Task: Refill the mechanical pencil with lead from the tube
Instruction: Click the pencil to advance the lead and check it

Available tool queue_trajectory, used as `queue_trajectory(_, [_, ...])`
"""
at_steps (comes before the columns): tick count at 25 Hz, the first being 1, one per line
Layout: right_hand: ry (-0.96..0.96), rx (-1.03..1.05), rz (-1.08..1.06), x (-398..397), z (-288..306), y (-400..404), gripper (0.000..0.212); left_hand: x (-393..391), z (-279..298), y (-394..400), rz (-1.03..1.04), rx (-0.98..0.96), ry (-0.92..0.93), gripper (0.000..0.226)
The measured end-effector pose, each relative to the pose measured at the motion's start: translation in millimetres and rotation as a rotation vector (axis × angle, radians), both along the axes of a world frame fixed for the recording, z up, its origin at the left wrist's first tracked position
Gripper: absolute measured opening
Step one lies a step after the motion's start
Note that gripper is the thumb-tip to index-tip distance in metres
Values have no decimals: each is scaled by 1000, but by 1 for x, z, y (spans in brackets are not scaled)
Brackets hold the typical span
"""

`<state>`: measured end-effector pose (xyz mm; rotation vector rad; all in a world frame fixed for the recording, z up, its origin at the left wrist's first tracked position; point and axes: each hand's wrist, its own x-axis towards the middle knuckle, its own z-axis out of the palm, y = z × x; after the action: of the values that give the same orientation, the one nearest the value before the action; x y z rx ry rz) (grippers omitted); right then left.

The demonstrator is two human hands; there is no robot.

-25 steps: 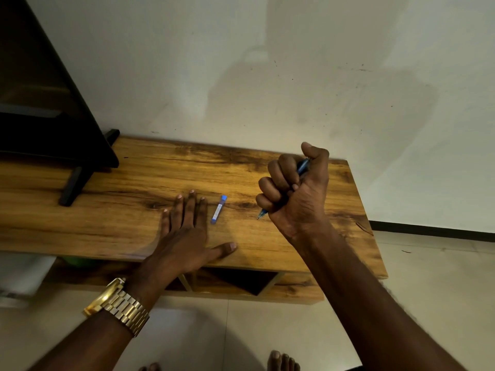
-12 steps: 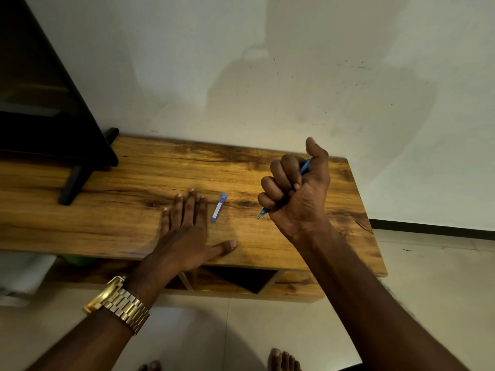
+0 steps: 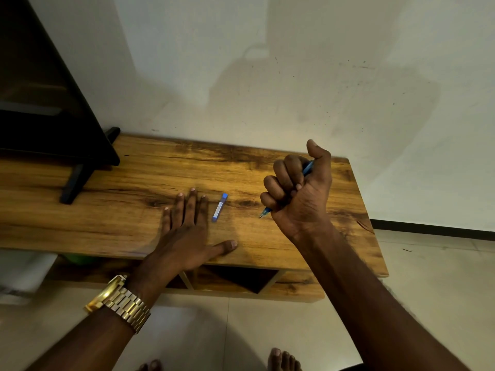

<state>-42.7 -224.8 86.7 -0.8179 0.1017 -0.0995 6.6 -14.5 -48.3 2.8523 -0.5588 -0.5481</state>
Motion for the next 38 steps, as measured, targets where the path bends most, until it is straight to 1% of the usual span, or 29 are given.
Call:
queue_trajectory(3, [-3,16,2,-1,1,0,76,0,0,0,-4,1,-2,149])
queue_trajectory(8, [-3,-8,-9,0,0,0,70,-1,0,-1,6,-7,-3,151])
queue_trajectory(12, [-2,5,-12,-1,0,-1,75,-1,-2,0,4,-3,-12,149])
queue_trajectory(16, [-2,-23,-8,0,-1,0,69,0,-3,1,6,-9,-13,150])
queue_trajectory(20, [-7,-11,-3,-1,1,1,76,0,-4,1,5,-9,-13,150])
queue_trajectory(22, [-9,-19,4,-1,1,1,74,0,-4,1,8,-13,-15,149])
queue_trajectory(25, [-18,-39,14,0,0,2,65,0,-3,1,9,-19,-16,150])
queue_trajectory(29, [-32,2,32,-2,0,3,74,-1,0,1,6,-15,-2,149])
queue_trajectory(31, [-35,29,43,-2,0,2,73,-2,2,0,3,-5,4,147])
queue_trajectory(34, [-25,-6,28,1,-1,1,67,-3,6,-1,4,-6,-3,146])
queue_trajectory(38, [-28,23,36,0,0,2,73,-3,4,0,2,-4,-2,146])
